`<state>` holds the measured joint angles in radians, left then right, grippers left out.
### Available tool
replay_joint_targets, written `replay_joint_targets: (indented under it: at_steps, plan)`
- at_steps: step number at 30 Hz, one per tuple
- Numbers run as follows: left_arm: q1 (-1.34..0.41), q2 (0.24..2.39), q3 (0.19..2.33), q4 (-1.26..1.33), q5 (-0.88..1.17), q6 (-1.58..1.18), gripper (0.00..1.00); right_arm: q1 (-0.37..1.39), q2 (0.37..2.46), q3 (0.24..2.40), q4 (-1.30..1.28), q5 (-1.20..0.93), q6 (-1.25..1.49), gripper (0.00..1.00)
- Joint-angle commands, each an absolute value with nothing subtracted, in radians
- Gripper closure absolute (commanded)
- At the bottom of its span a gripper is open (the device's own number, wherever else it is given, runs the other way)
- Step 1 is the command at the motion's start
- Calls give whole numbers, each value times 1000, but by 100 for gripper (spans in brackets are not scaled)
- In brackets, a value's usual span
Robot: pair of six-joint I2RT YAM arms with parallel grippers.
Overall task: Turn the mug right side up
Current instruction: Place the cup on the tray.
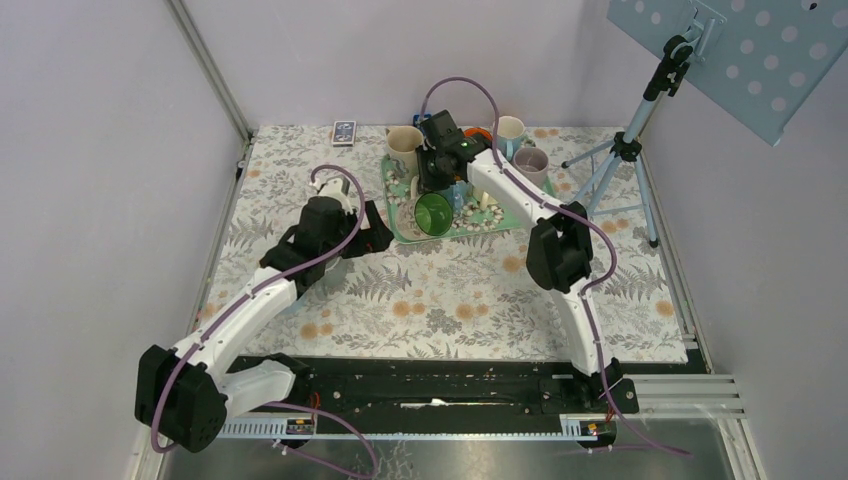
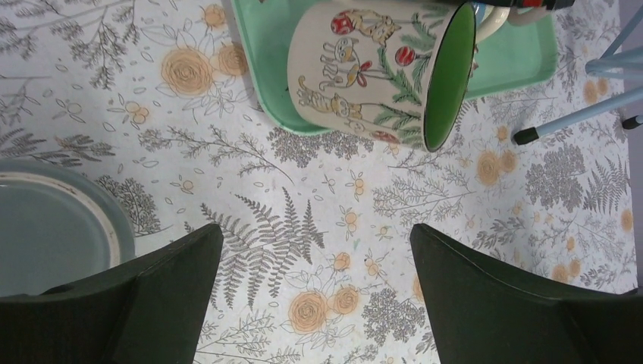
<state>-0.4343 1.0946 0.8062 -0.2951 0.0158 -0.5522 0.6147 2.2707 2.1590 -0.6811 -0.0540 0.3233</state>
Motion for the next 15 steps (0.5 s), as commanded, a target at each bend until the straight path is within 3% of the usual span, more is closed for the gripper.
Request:
replay_joint_targets:
  at_steps: [1,15]
  plan:
    - [-430,1069,785,-234,66,-580,1,626,2275,2282,-694,-24,330,100]
    - [-429,1098,791,-241,68,-588,1,650,2361,2366,-744,83,331,100]
